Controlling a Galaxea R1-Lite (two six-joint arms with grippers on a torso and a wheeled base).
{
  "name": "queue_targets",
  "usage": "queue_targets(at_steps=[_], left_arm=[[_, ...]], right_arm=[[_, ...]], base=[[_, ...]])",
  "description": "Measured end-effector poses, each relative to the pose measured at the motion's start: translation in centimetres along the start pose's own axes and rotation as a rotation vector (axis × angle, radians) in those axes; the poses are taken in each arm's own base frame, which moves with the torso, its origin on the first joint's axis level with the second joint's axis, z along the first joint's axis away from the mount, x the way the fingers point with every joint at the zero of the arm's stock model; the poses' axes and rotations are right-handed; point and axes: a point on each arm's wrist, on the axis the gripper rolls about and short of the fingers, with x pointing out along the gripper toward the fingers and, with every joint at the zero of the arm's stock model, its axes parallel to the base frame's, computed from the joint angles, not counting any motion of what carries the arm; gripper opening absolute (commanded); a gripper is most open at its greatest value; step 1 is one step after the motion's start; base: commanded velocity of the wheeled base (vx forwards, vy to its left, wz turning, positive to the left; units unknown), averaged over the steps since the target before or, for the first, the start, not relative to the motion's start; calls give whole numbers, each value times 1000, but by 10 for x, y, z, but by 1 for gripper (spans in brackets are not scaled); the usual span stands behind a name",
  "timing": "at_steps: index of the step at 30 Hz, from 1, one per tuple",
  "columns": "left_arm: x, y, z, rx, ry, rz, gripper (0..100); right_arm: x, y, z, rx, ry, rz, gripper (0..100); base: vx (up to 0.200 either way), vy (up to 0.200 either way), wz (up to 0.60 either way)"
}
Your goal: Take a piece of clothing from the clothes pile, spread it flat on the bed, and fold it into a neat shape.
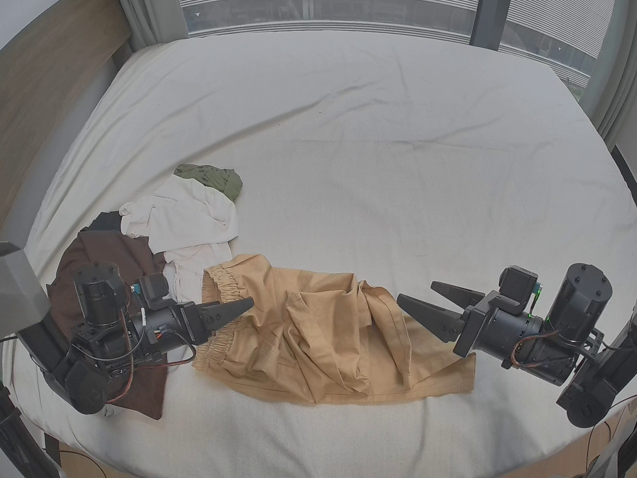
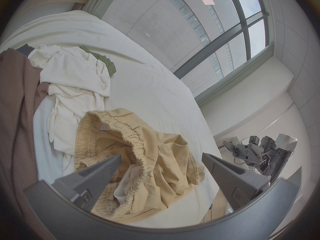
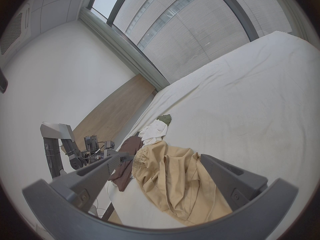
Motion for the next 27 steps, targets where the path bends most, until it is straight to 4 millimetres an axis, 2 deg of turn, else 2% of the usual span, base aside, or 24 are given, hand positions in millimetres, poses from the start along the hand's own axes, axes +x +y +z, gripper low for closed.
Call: queue_targets(at_steps=[10,11,20,27], left_arm=[[17,1,-3,5,18,-20,100],[19,1,-3,6,18,-20,0],[28,3,-12,5,32,5,0],[13,4,-21,2,26,18,0]], right_arm=[[0,0,0,0,0,1,100],[0,0,0,0,0,1,100],[0,0,0,0,-1,2,100],[0,1,0,0,1,4,100]], base=[[0,0,0],[0,0,0],[0,0,0],[0,0,0]])
